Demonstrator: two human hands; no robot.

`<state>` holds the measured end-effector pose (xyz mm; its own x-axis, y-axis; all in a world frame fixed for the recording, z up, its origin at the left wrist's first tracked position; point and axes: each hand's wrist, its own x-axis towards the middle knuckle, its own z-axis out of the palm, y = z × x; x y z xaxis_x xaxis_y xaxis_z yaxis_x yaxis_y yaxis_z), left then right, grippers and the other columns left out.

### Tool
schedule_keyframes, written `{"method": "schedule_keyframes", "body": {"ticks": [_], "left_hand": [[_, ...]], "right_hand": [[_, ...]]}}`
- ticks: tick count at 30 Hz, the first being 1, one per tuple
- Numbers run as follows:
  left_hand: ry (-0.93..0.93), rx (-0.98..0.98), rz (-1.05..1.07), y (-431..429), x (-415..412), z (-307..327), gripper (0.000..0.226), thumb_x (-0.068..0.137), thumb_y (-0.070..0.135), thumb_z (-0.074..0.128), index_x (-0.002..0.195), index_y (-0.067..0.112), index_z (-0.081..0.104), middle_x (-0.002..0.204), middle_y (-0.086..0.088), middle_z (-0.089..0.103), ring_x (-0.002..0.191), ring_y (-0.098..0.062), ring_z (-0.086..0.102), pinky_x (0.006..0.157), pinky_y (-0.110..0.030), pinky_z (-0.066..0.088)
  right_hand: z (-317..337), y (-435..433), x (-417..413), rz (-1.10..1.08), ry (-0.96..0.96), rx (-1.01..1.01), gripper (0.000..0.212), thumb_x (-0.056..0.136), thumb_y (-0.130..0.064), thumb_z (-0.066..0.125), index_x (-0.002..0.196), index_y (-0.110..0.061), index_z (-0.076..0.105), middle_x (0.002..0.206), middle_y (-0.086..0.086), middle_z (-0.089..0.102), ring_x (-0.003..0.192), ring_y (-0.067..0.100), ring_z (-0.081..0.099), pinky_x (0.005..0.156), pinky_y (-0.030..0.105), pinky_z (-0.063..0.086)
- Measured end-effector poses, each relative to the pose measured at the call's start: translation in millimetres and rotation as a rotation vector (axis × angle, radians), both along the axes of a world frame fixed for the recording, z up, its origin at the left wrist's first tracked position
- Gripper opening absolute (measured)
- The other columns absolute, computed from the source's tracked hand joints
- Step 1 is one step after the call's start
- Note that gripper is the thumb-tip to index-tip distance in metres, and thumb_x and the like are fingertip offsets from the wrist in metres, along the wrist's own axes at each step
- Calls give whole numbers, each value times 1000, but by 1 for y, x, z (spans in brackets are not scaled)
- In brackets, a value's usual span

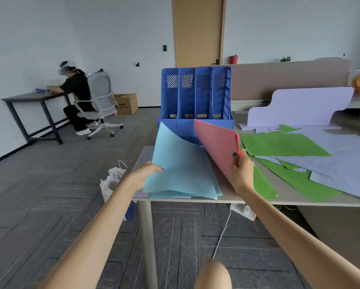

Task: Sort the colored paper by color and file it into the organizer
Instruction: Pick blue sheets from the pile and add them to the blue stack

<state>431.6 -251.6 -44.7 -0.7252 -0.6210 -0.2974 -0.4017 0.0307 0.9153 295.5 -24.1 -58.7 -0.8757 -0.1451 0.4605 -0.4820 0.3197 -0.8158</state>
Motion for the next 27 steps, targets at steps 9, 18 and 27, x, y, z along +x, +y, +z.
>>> {"method": "schedule_keyframes", "body": {"ticks": [9, 18, 27], "left_hand": [[-6, -49, -15, -2, -24, -13, 33, 90, 11, 59, 117, 6, 41, 107, -11, 54, 88, -23, 57, 68, -31, 47], [55, -285, 74, 0, -25, -26, 54, 58, 24, 69, 106, 4, 54, 99, -12, 67, 87, -30, 63, 69, -35, 49], [22, -857, 69, 4, -6, -48, 21, 90, 13, 57, 110, 15, 64, 121, -10, 54, 115, -28, 45, 95, -36, 39]], "right_hand": [[-12, -4, 2, 88, -4, 52, 18, 97, -1, 34, 85, -9, 46, 65, 5, 48, 49, 12, 34, 44, 27, 22], [-26, -17, 10, 237, 47, 288, 13, 97, -4, 37, 96, -5, 50, 63, 6, 50, 44, 16, 37, 41, 26, 24], [-36, -24, 28, 570, 86, 549, 43, 85, -5, 56, 126, -18, 56, 117, -1, 65, 92, 14, 58, 75, 26, 45]]}}
